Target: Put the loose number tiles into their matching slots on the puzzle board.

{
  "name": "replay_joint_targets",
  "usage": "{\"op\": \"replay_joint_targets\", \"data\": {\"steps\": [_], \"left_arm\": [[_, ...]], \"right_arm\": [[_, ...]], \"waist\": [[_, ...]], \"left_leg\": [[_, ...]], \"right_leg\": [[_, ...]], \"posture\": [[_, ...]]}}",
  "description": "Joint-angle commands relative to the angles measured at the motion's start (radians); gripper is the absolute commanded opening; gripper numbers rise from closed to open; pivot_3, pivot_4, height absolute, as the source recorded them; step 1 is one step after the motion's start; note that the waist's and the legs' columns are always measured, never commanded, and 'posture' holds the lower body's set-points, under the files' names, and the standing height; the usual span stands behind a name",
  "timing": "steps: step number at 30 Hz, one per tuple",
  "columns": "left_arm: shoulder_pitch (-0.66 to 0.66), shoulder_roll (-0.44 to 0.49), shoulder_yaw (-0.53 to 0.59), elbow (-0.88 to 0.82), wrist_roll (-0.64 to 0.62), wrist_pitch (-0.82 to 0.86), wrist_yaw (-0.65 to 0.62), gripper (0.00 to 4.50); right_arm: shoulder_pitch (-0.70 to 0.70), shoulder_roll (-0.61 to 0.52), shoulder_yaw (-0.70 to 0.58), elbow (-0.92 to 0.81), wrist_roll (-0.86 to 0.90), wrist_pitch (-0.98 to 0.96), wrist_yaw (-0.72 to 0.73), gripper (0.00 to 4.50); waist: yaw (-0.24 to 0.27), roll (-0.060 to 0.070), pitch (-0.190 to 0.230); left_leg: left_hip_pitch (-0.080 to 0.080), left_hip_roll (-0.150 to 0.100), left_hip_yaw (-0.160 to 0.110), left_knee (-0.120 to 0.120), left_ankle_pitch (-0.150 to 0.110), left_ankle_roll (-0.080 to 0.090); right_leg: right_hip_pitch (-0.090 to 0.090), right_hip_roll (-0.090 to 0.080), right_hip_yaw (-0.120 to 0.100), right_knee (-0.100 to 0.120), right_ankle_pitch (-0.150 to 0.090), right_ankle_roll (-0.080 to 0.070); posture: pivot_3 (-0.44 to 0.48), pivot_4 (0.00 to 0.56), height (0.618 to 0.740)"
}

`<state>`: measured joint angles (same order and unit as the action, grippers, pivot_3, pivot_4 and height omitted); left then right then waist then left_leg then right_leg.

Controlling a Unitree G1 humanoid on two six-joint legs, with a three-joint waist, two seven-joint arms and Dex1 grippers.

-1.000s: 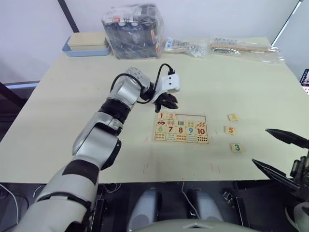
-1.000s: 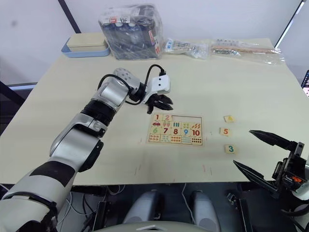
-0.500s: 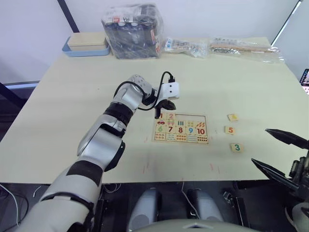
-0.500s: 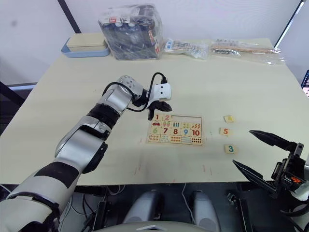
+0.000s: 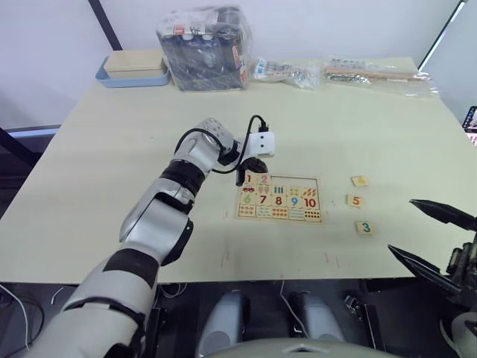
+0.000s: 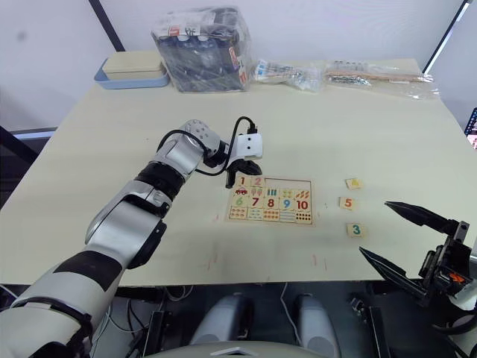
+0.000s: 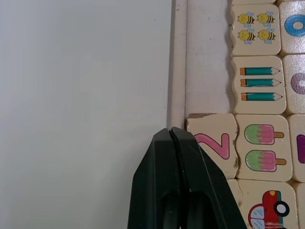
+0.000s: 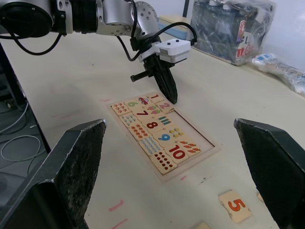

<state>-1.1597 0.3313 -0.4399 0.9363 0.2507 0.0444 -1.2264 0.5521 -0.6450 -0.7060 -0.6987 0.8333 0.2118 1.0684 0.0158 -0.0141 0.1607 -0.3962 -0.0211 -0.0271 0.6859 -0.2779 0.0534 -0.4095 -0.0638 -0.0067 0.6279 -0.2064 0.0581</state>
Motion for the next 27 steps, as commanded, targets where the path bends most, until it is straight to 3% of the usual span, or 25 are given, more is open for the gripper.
{"op": "replay_joint_targets", "data": {"steps": [1,16,21,27], "left_arm": [[0.003,0.002,0.007,-0.005,0.004,-0.012,-0.005,0.01],[0.009,0.009,0.017,-0.016,0.004,-0.005,-0.003,0.01],[0.028,0.038,0.137,-0.085,-0.096,0.056,0.037,0.01],[0.140,0.066,0.294,-0.334,-0.213,0.281,0.144,0.01]], "right_arm": [[0.003,0.001,-0.009,-0.022,0.010,-0.020,-0.002,4.50],[0.002,0.000,-0.008,-0.022,0.010,-0.019,-0.004,4.50],[-0.001,0.004,-0.003,-0.020,0.004,-0.023,-0.009,4.50],[-0.047,0.022,0.001,0.009,0.031,-0.006,-0.074,4.50]], "waist": [[0.000,0.000,0.000],[0.000,0.000,0.000],[-0.002,0.000,0.000],[-0.001,0.000,0.000]], "left_leg": [[0.000,0.000,0.000,0.000,0.000,0.000],[0.000,0.000,0.000,0.000,0.000,0.000],[0.000,0.000,0.000,0.000,0.000,0.000],[0.001,0.001,0.000,0.000,0.000,0.000]], "right_leg": [[0.000,0.000,0.000,0.000,0.000,0.000],[0.000,0.000,0.000,0.000,0.000,0.000],[0.000,0.000,0.000,0.000,0.000,0.000],[0.000,0.000,0.000,0.001,0.000,0.000]], "posture": [[0.000,0.150,0.740],[0.000,0.150,0.740],[0.000,0.150,0.740],[0.000,0.150,0.740]]}}
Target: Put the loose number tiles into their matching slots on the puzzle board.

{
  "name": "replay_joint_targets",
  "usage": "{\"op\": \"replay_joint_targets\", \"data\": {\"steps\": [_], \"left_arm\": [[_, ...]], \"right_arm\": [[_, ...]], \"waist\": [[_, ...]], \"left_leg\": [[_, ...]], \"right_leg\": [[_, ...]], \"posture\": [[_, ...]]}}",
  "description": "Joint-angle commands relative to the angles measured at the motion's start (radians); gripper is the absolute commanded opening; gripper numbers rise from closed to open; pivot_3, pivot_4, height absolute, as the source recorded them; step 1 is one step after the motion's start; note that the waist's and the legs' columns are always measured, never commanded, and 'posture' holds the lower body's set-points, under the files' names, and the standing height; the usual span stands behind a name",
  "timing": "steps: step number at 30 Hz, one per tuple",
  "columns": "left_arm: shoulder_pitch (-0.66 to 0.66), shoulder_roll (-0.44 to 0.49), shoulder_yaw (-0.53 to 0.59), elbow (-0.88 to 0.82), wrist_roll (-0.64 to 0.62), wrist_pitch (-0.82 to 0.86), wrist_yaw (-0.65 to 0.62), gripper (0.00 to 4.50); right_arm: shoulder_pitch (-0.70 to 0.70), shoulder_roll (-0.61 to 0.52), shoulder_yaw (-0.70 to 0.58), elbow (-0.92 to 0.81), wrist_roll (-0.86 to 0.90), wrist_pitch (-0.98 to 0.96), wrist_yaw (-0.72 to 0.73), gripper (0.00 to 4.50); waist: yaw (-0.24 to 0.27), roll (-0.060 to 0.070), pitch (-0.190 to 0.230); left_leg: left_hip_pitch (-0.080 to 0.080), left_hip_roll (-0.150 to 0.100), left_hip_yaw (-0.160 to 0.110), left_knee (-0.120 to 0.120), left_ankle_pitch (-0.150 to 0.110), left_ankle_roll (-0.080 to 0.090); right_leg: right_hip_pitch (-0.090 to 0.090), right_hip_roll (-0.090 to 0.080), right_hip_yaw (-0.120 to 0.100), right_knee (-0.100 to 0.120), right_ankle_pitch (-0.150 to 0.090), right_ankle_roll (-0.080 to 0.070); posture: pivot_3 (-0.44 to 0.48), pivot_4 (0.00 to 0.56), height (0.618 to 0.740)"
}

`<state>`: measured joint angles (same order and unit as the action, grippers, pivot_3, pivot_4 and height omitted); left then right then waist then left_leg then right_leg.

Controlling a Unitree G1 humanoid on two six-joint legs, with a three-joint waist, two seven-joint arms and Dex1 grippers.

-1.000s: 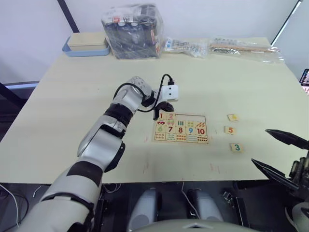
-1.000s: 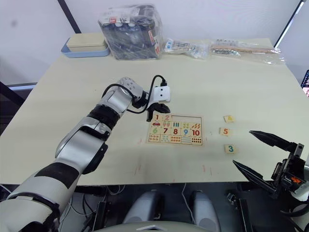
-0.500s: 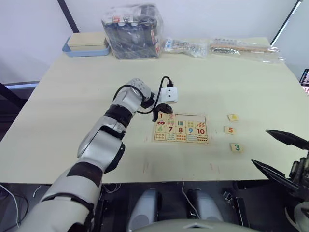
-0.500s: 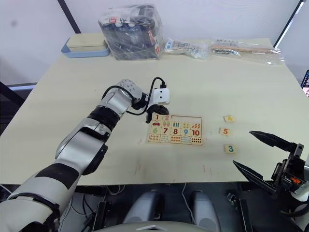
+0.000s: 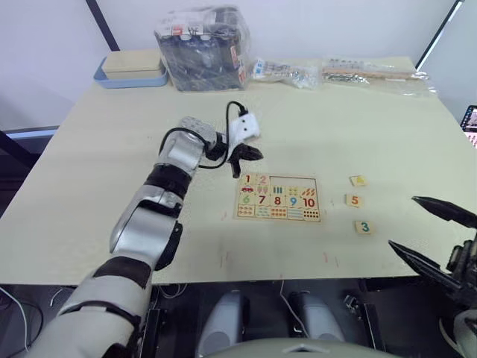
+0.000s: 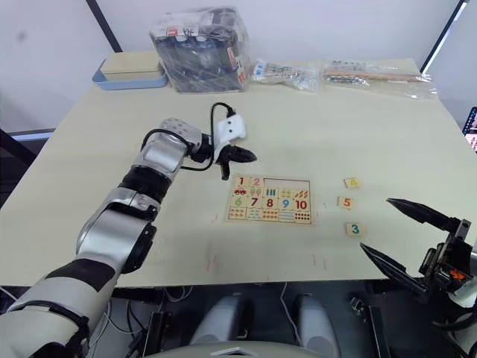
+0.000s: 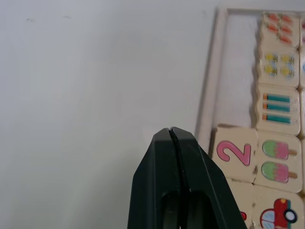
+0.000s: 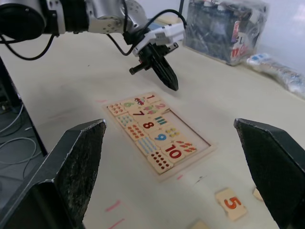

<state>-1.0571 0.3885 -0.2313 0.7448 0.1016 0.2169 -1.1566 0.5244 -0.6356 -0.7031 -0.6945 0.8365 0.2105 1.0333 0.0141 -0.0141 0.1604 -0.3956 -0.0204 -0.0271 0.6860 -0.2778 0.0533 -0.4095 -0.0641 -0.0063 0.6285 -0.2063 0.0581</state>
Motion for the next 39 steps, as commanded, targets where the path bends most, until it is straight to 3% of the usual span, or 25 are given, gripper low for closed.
{"op": "replay_joint_targets", "data": {"steps": [1,10,17,21,29,33,39], "left_arm": [[0.063,0.014,0.119,-0.200,-0.084,0.149,0.109,0.01],[0.302,-0.022,0.321,-0.636,-0.221,0.436,0.392,0.01],[0.538,-0.069,0.485,-0.874,-0.320,0.397,0.576,0.01],[0.671,-0.061,0.508,-0.986,-0.384,0.421,0.584,0.01],[0.898,0.087,0.576,-1.063,-0.538,0.409,0.434,0.01],[1.015,0.135,0.611,-1.091,-0.600,0.393,0.364,1.29],[1.198,0.216,0.651,-1.081,-0.634,0.334,0.251,4.30]], "right_arm": [[-0.029,0.014,0.006,0.004,0.027,0.006,-0.061,4.50],[-0.136,0.059,0.072,0.105,-0.111,-0.042,-0.182,4.50],[-0.211,0.069,0.154,0.169,-0.166,-0.007,-0.256,4.50],[-0.210,0.009,0.141,0.252,-0.122,0.005,-0.142,4.50],[-0.154,-0.079,0.055,0.430,-0.101,-0.021,0.072,4.50],[-0.121,-0.091,0.017,0.517,-0.118,-0.055,0.140,4.50],[-0.074,-0.118,-0.037,0.587,-0.126,-0.068,0.213,4.50]], "waist": [[0.001,0.000,0.000],[0.000,0.001,-0.001],[0.003,0.001,-0.002],[0.004,0.001,-0.002],[0.002,0.002,-0.003],[0.002,0.002,-0.003],[0.001,0.004,-0.004]], "left_leg": [[0.000,0.000,0.000,0.000,0.000,0.000],[0.001,0.000,0.000,0.000,0.000,-0.001],[0.004,-0.001,0.001,-0.001,0.001,-0.003],[0.004,-0.001,0.001,-0.001,0.001,-0.002],[0.005,-0.001,0.002,-0.003,0.001,-0.002],[0.006,0.000,0.002,-0.003,0.000,-0.001],[0.006,0.001,0.002,-0.003,0.000,-0.001]], "right_leg": [[0.000,0.000,0.000,0.000,0.000,0.000],[0.000,-0.001,0.001,0.002,0.000,0.000],[0.000,-0.003,0.004,0.005,0.000,-0.001],[0.000,-0.007,0.006,0.004,0.000,-0.001],[0.001,-0.007,0.004,0.002,-0.002,-0.005],[0.002,-0.007,0.004,0.001,-0.002,-0.005],[0.002,-0.008,0.006,-0.001,-0.002,-0.006]], "posture": [[0.000,0.150,0.740],[0.000,0.150,0.740],[0.000,0.150,0.740],[0.000,0.150,0.740],[0.000,0.150,0.740],[0.000,0.150,0.740],[0.000,0.150,0.740]]}}
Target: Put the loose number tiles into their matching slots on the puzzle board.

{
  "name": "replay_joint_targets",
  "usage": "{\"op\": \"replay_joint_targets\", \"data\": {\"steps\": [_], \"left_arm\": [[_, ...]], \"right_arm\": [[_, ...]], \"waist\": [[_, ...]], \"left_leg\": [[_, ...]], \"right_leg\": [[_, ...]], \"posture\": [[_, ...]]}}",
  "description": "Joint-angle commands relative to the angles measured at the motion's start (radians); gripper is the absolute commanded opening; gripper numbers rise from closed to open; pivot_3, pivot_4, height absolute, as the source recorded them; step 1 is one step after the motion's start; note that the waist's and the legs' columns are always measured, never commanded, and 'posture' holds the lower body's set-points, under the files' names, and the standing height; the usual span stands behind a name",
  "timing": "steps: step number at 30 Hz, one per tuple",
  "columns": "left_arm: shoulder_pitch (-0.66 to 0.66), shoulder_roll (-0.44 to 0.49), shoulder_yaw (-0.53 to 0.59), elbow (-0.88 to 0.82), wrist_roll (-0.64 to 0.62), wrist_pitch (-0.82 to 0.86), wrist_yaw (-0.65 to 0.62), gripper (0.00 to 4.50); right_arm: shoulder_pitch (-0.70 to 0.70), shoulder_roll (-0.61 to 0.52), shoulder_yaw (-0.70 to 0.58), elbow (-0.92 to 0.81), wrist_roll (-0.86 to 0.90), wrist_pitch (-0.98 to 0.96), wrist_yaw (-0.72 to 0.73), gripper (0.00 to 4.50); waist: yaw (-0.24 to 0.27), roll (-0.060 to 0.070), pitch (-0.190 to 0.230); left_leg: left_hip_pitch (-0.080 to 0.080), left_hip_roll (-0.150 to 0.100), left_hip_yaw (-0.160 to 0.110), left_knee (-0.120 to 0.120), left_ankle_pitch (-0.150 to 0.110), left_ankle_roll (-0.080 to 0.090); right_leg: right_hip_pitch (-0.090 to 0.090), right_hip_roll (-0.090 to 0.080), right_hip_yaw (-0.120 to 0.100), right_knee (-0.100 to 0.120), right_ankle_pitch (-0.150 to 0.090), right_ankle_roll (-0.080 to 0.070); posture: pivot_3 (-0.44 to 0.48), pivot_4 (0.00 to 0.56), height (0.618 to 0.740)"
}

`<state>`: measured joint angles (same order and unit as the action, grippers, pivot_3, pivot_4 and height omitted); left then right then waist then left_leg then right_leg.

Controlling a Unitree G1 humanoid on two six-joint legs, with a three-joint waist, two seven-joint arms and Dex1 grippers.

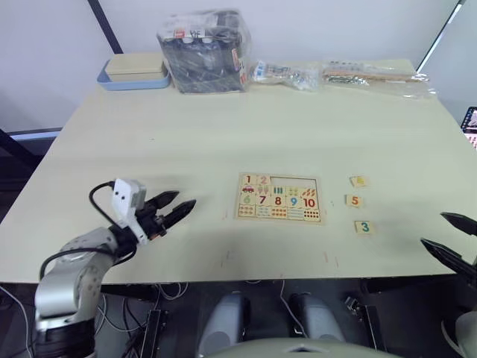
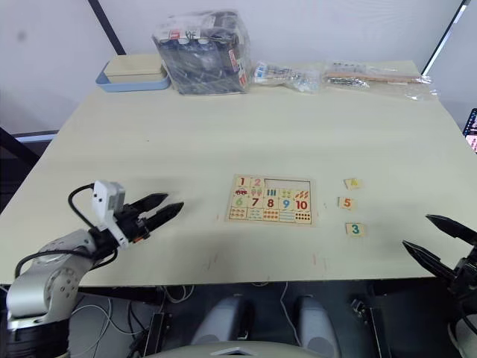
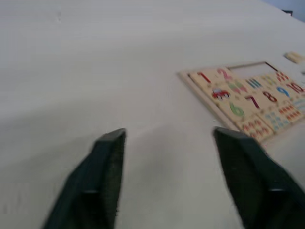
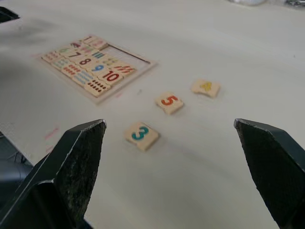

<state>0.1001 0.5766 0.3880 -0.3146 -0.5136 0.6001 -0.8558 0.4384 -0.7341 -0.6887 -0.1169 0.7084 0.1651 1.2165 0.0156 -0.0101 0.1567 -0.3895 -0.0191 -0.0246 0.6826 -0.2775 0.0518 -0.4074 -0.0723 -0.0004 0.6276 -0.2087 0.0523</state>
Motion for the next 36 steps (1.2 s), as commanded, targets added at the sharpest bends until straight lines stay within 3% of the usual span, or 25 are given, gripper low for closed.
{"op": "replay_joint_targets", "data": {"steps": [1,7,15,21,28,32,36], "left_arm": [[0.060,0.038,0.037,-0.013,-0.022,-0.061,-0.063,4.46],[0.095,0.064,0.034,0.017,-0.028,-0.110,-0.094,4.46],[0.081,0.085,-0.009,0.035,-0.017,-0.176,-0.126,4.46],[0.063,0.156,-0.035,0.020,-0.060,-0.225,-0.274,4.46],[-0.006,0.212,-0.067,0.123,-0.095,-0.347,-0.523,4.46],[-0.053,0.238,-0.090,0.183,-0.135,-0.385,-0.673,4.46],[-0.074,0.230,-0.109,0.198,-0.135,-0.405,-0.710,4.46]], "right_arm": [[0.021,-0.021,-0.058,0.015,0.001,-0.025,0.039,4.50],[0.025,-0.050,-0.088,0.061,-0.003,-0.025,0.068,4.50],[-0.014,-0.104,-0.030,0.023,-0.001,0.047,0.087,4.50],[-0.073,-0.175,0.084,-0.067,-0.096,0.067,0.057,4.50],[-0.208,-0.274,0.237,-0.110,-0.162,0.137,0.039,4.50],[-0.339,-0.318,0.374,-0.070,-0.174,0.166,0.105,4.50],[-0.448,-0.309,0.494,0.026,-0.245,0.126,0.135,4.50]], "waist": [[0.000,0.000,0.000],[0.003,0.001,-0.001],[0.001,0.002,-0.001],[0.000,0.003,-0.001],[0.001,0.003,-0.001],[-0.001,0.003,-0.001],[0.000,0.003,0.000]], "left_leg": [[0.000,0.000,0.000,0.000,0.000,0.000],[0.000,0.001,0.000,-0.001,0.000,0.000],[0.000,0.001,0.000,-0.001,0.000,0.000],[-0.001,0.002,0.001,-0.001,0.000,0.000],[-0.003,0.002,0.000,-0.001,0.000,0.000],[-0.003,0.003,0.001,-0.001,0.000,0.000],[-0.003,0.003,0.001,-0.001,0.000,0.000]], "right_leg": [[0.000,0.000,0.000,0.000,0.000,0.000],[0.000,-0.001,0.000,-0.001,0.000,0.000],[0.000,-0.001,0.000,-0.002,0.000,0.000],[-0.001,-0.001,-0.001,-0.002,0.001,-0.001],[-0.002,-0.001,-0.003,-0.003,0.001,-0.002],[-0.002,0.000,-0.004,-0.003,0.001,-0.002],[-0.002,0.000,-0.007,-0.003,0.001,-0.002]], "posture": [[0.000,0.150,0.740],[0.000,0.150,0.740],[0.000,0.150,0.740],[0.000,0.150,0.740],[0.000,0.150,0.740],[0.000,0.150,0.740],[0.000,0.150,0.740]]}}
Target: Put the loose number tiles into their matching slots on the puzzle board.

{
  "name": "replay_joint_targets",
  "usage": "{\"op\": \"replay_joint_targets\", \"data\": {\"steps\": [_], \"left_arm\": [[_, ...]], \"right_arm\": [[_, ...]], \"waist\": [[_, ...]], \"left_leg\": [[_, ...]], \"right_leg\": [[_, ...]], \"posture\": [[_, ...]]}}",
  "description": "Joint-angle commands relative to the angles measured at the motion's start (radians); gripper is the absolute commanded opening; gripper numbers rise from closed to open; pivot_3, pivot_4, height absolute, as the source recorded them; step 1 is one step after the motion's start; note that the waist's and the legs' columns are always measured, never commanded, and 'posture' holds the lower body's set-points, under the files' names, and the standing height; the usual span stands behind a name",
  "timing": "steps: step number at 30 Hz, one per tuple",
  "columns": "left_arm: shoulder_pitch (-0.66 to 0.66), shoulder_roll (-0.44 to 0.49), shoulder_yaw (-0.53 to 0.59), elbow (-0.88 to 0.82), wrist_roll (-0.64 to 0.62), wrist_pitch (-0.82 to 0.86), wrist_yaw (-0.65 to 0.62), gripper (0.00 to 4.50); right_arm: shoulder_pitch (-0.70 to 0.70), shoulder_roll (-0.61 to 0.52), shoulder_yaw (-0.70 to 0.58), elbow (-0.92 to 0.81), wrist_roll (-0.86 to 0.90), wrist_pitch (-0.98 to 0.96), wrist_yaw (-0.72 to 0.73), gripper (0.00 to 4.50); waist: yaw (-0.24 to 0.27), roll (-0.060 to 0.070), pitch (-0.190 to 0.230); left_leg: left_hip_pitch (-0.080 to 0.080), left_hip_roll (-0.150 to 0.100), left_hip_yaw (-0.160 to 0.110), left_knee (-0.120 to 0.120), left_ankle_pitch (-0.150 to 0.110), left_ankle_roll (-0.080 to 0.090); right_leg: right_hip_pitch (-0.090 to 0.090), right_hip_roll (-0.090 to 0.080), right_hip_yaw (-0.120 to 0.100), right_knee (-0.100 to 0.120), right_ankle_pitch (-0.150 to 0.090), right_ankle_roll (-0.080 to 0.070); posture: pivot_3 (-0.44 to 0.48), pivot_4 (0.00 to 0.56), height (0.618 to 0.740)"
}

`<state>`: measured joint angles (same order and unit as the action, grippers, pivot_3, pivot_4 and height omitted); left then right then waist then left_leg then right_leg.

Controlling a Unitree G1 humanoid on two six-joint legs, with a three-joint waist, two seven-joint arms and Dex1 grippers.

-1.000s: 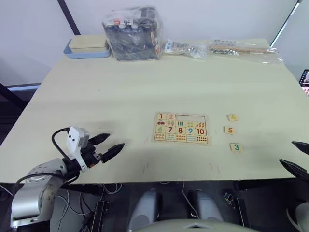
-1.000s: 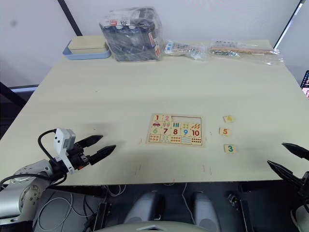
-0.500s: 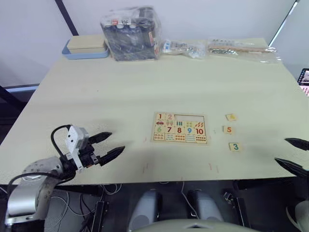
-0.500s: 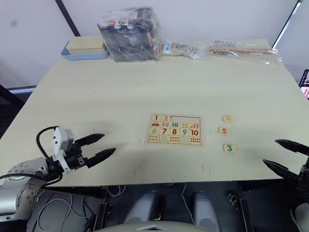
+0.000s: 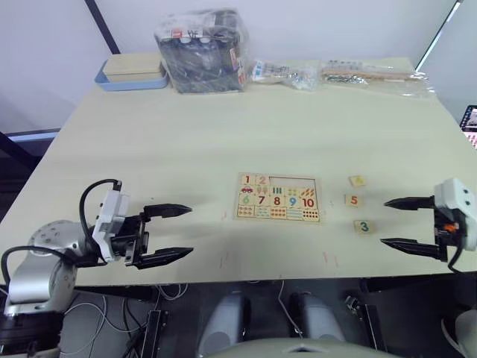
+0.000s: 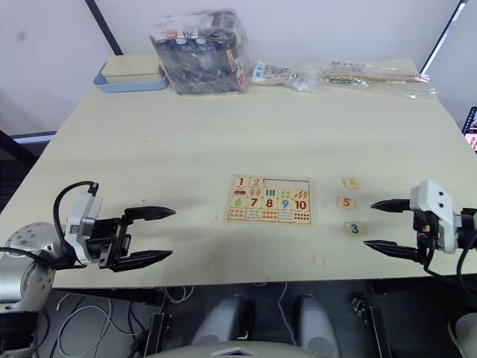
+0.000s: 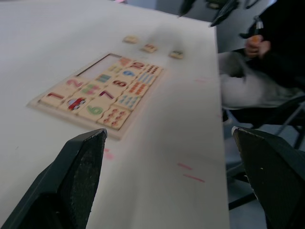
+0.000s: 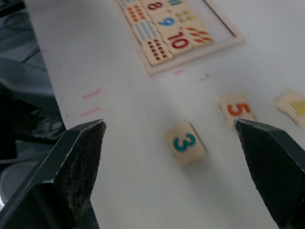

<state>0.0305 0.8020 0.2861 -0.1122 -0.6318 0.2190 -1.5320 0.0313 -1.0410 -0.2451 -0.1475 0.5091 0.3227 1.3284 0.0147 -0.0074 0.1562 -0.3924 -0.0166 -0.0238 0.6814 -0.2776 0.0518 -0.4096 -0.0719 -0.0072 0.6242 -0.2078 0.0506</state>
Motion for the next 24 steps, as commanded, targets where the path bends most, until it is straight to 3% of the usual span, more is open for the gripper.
{"op": "replay_joint_targets", "data": {"steps": [1,13,17,24], "left_arm": [[-0.002,0.002,-0.013,-0.008,-0.017,-0.027,-0.035,4.46],[0.020,-0.006,-0.012,-0.010,-0.031,-0.042,-0.034,4.46],[0.030,-0.003,-0.004,-0.001,-0.039,-0.050,-0.046,4.50],[0.031,-0.002,-0.008,0.026,-0.037,-0.075,-0.064,4.50]], "right_arm": [[-0.067,0.003,0.081,0.089,-0.077,-0.060,0.026,4.50],[-0.251,0.082,0.255,0.328,-0.211,-0.195,0.083,4.50],[-0.260,0.096,0.266,0.356,-0.232,-0.240,0.084,2.73],[-0.251,0.109,0.268,0.385,-0.255,-0.312,0.084,2.73]], "waist": [[0.001,0.000,0.000],[-0.001,0.000,0.001],[0.000,0.000,0.001],[0.000,0.001,0.001]], "left_leg": [[-0.001,0.000,0.000,0.000,0.000,0.000],[-0.001,0.000,0.000,0.000,0.000,0.000],[-0.001,0.000,0.000,0.000,0.000,0.000],[0.000,0.000,0.000,0.000,0.000,0.000]], "right_leg": [[0.000,0.000,0.000,0.000,0.000,0.000],[0.000,0.001,0.000,0.000,0.000,0.000],[0.000,0.001,0.000,0.000,0.000,0.000],[0.000,0.001,0.000,0.000,0.000,0.000]], "posture": [[0.000,0.150,0.740],[0.000,0.150,0.740],[0.000,0.150,0.740],[0.000,0.150,0.740]]}}
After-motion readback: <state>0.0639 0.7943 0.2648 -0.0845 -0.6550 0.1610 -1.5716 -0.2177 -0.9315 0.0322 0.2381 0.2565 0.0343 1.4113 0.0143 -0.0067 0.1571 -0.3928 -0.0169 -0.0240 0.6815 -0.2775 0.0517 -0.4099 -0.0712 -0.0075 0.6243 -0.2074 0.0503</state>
